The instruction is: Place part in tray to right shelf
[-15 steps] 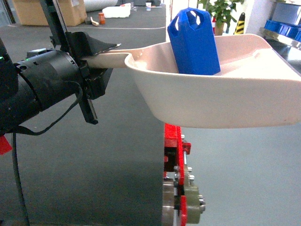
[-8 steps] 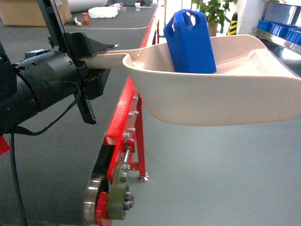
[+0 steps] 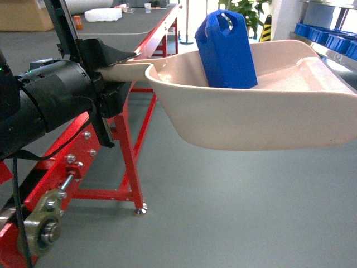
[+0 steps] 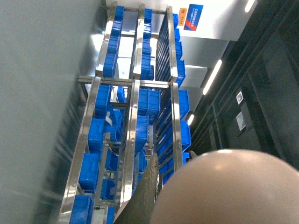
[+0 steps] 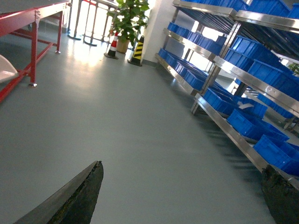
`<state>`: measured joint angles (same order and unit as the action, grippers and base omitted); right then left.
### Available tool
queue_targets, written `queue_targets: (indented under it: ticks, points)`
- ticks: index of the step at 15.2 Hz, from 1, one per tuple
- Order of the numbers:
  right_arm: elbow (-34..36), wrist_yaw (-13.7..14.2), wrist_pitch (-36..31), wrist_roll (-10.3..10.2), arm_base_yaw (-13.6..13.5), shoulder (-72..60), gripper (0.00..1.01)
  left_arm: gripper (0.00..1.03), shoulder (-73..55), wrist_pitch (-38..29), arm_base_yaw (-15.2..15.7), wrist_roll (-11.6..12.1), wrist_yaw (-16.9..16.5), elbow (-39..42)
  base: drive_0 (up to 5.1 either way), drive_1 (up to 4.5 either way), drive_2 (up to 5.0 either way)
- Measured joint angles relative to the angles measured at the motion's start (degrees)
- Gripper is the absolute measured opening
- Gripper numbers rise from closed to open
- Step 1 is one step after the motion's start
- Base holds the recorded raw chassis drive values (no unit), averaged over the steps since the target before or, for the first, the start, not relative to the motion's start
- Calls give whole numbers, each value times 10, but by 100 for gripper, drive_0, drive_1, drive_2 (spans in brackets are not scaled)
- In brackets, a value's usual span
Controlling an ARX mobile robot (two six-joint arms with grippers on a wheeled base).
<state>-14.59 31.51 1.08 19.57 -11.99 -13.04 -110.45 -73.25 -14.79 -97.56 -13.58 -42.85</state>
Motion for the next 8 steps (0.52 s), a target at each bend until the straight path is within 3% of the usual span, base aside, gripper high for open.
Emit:
queue_targets:
  ticks: [8]
  points:
    - [0,0,-2,0,0,0,98,13,0,0,-1,0,0,0,508,-233,-233]
